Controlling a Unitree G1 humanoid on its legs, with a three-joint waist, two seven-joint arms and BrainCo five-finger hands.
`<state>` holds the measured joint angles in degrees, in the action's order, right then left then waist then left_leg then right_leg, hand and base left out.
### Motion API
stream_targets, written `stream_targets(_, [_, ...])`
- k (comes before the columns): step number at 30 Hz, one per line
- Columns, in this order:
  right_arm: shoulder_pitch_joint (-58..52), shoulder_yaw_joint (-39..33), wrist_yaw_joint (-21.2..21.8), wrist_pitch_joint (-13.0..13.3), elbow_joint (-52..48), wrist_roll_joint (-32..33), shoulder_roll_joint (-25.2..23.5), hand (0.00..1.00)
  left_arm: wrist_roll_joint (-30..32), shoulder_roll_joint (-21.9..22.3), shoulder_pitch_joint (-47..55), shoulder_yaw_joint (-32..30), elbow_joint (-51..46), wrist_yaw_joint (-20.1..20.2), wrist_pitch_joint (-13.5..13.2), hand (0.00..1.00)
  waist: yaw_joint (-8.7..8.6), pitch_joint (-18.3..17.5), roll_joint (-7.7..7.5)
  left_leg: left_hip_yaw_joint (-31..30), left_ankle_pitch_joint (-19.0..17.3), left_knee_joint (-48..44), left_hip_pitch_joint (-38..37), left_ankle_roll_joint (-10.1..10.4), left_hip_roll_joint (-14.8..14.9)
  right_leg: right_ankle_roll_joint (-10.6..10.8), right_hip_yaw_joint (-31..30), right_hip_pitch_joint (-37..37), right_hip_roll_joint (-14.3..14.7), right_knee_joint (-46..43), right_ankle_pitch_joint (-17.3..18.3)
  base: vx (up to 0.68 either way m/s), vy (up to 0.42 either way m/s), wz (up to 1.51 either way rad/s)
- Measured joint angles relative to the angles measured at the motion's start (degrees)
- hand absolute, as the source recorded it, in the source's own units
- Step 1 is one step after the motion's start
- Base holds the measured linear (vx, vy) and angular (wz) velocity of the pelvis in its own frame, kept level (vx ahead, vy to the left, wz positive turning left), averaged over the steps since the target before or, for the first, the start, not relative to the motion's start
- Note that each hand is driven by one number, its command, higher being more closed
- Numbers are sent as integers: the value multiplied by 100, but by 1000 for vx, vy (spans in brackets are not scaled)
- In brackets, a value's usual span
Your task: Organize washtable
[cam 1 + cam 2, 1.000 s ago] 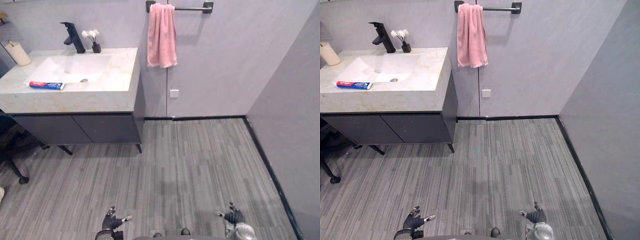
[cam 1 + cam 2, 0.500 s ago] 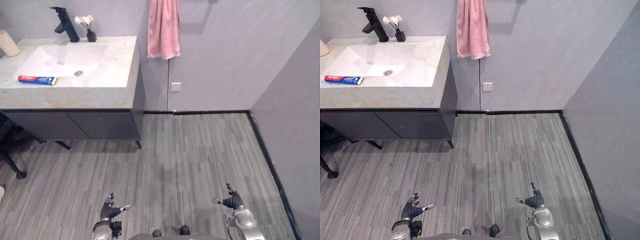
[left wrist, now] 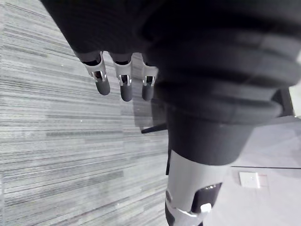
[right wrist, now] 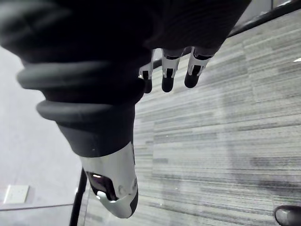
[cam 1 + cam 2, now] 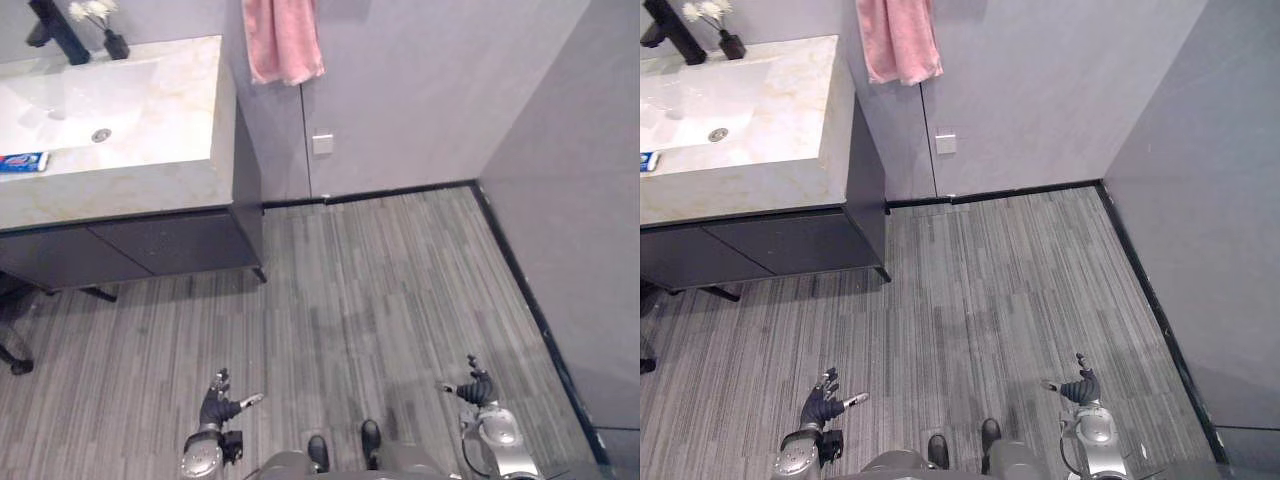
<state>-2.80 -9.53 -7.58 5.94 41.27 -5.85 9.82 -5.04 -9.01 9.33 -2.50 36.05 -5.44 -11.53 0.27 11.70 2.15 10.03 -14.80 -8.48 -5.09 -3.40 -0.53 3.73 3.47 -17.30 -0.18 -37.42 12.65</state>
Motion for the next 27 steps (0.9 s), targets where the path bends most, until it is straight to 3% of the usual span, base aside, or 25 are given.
stream_targets(3, [126, 55, -1, 0, -1, 102, 25, 0, -117, -69, -72, 31, 0, -16, 0, 0, -101, 65, 8, -51, -100, 86, -316, 114, 88, -3, 420, -351, -205, 248, 98, 283, 0, 10])
stream_targets(5, [250, 86, -3, 0, -14, 102, 42, 0, -151, -76, -164, 33, 1, -81, 0, 0, -173, 175, 89, -132, -174, 121, -458, 249, 222, 4, 447, -594, -153, 753, -33, 408, -71, 28])
stream_targets(7, [156, 147, -2, 2, -185, 100, 53, 0, -153, -84, -156, 58, 0, -105, -1, 0, -249, 116, -65, -245, -339, 140, -676, 509, 230, -256, 386, -592, -161, 1445, -821, 449, -129, 31])
stream_targets(8, [111, 152, 0, 2, -202, 100, 109, 0, -152, 16, -169, 55, 70, -110, 17, 0, -257, 134, 42, -305, -431, -16, -777, 639, 366, -471, 487, -590, -148, 1213, -1010, 608, -202, 25])
stream_targets(10, [175, 173, 4, 0, -242, 100, 108, 0, -150, 69, -193, 68, 49, -94, -8, 0, -273, 113, 95, -410, -281, -1106, -265, 837, 508, -577, 586, -425, -99, 1292, -707, 490, -200, 17])
stream_targets(12, [226, 436, 7, 2, -232, 107, 176, 0, -157, 213, -179, 53, 56, -89, -4, 0, -217, 275, 158, -534, 529, -3975, 799, 797, 876, -732, 621, 593, 104, 1947, -579, 556, -227, 6])
stream_targets(13, [230, 468, 3, 3, -232, 109, 169, 0, -156, 216, -168, 54, 55, -87, -5, 0, -213, 295, 141, -498, 518, -4223, 883, 791, 919, -737, 611, 735, 122, 2027, -576, 487, -171, -9])
stream_targets(15, [259, 607, 0, 51, -251, 127, 63, 0, -159, 219, -140, 62, 58, -86, -6, 0, -18, 395, -34, -239, 392, -5183, 1513, 590, 1048, -818, 389, 1642, 131, 2606, -520, 432, -115, -35])
stream_targets(17, [332, 600, 3, 55, -246, 128, 62, 0, -159, 216, -149, 57, 58, -86, -7, 0, 112, 409, -60, -184, 347, -4813, 2059, 552, 1022, -815, 227, 2014, 107, 2984, -518, 461, -37, -43])
stream_targets(19, [441, 501, 2, 42, -220, 129, 44, 0, -159, 218, -152, 43, 82, -86, 1, 0, 175, 445, -64, -186, 252, -3699, 2433, 566, 862, -749, 141, 2293, 12, 3204, -479, 381, 60, -31])
stream_targets(21, [350, 338, -4, 39, -217, 129, 78, 0, -158, 283, -146, 44, 88, -87, 1, 0, 216, 431, -42, -233, 607, -1521, 2434, 796, 507, -468, 107, 2693, -166, 3427, -266, 412, 126, -22])
stream_targets(22, [312, 326, -7, 33, -215, 128, 119, 0, -157, 312, -125, 44, 99, -89, 1, 0, 216, 407, 7, -256, 829, -1117, 2450, 763, 492, -389, 96, 2745, -141, 3469, -183, 440, 205, -22])
stream_targets(23, [227, 331, -13, 15, -201, 125, 189, 0, -156, 347, -63, 38, 188, -95, 4, 0, 234, 281, 208, -406, 1455, -1015, 2497, 402, 475, -259, 43, 2880, -110, 3388, 87, 469, 243, -10])
stream_targets(24, [201, 341, -16, -5, -164, 123, 110, 0, -154, 304, -111, -6, 286, -101, 13, 0, 220, 242, 23, -362, 1268, -1208, 2492, 241, 308, -172, 52, 2898, -301, 3195, 263, 508, 231, -1])
stream_targets(25, [155, 332, -2, 3, -170, 115, 84, 0, -151, 327, -135, -28, 291, -108, 17, 0, 213, 176, -70, -351, 1052, -1259, 2489, 155, 140, -70, 60, 2805, -460, 2865, 362, 548, 201, 18])
stream_targets(27, [122, 329, 5, 1, -164, 95, 57, 0, -148, 376, -158, -18, 288, -104, 12, 0, 220, 157, -81, -328, 806, -1286, 2314, 34, -9, 8, -20, 2332, -637, 1577, 376, 535, 205, 14])
